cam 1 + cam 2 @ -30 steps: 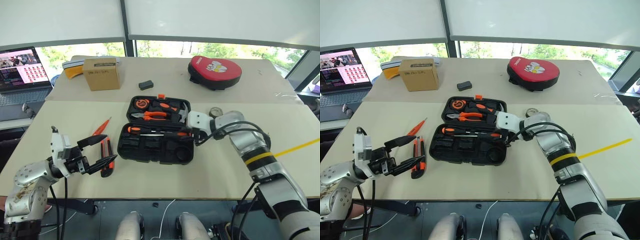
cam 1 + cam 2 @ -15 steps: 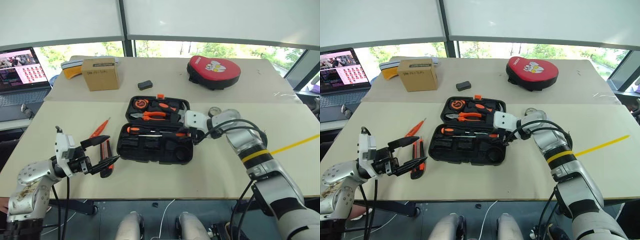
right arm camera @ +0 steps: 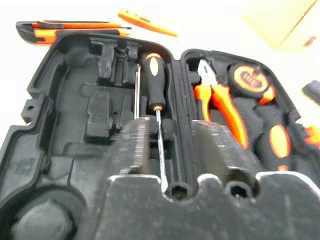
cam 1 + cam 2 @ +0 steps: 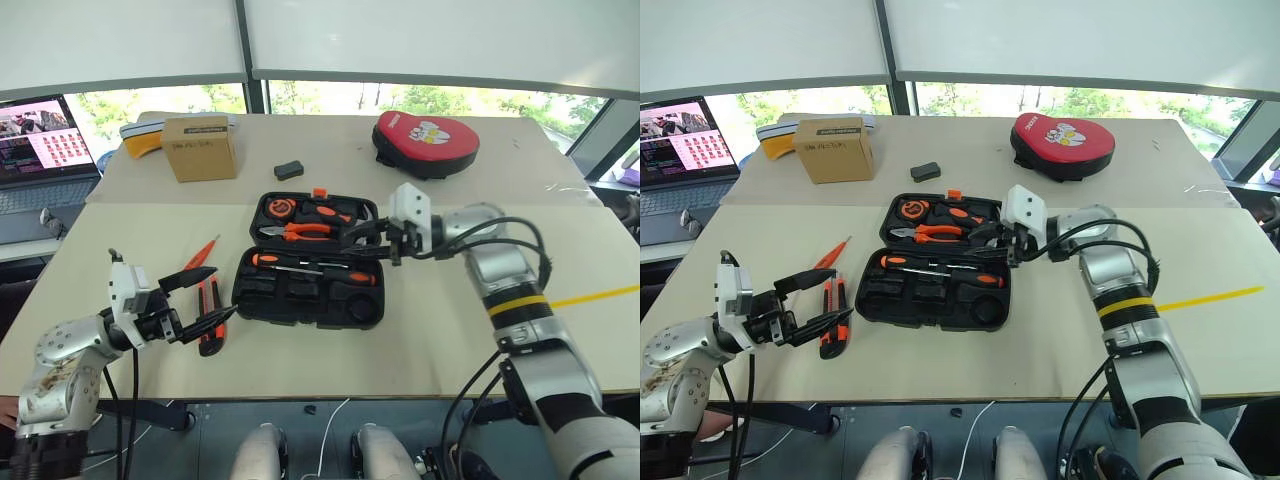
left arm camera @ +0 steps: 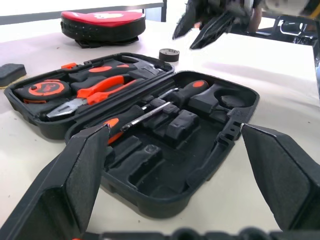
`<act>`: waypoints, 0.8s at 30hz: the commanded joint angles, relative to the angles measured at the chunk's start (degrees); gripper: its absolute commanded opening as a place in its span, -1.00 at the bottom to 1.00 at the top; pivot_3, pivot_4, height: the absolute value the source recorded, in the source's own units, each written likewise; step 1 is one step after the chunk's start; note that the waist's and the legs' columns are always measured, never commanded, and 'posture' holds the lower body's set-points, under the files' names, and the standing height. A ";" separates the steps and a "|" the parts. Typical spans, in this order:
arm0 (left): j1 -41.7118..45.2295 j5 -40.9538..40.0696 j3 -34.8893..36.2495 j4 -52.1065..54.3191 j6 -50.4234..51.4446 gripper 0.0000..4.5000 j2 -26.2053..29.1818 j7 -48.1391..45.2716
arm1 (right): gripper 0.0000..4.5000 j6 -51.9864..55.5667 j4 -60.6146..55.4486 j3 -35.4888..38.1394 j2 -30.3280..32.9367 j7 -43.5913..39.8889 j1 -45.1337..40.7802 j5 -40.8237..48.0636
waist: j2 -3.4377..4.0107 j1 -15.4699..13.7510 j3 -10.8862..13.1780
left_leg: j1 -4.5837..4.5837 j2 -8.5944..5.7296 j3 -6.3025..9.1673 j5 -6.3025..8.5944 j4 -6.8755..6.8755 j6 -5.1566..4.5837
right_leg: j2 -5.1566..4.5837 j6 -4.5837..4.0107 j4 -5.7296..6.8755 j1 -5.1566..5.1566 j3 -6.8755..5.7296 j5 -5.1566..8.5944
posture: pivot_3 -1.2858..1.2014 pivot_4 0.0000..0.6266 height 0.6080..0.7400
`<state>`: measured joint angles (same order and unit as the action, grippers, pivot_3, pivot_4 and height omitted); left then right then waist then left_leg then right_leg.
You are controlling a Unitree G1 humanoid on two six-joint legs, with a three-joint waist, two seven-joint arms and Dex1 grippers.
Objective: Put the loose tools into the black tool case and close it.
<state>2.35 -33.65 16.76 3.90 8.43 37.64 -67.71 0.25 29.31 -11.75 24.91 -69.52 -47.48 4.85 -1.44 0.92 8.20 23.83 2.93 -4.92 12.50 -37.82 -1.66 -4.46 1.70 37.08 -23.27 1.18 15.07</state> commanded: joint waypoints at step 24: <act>-2.12 1.07 0.04 2.57 -0.56 1.00 0.87 2.48 | -0.98 -14.82 8.10 -8.27 -4.94 9.67 1.08 -13.16 | -0.01 0.64 -0.01 | -0.10 0.04 0.01 0.01 0.05 0.03 | 0.02 -0.02 0.02 0.04 0.00 0.01 | 0.03 -0.52 1.00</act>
<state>0.29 -32.54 16.29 4.43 8.47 37.95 -65.68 -12.86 37.28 -17.78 20.28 -60.25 -47.29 -6.40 -1.45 1.55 8.19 23.73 2.97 -4.92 12.51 -37.77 -1.62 -4.44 1.67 37.10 -23.24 1.18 15.08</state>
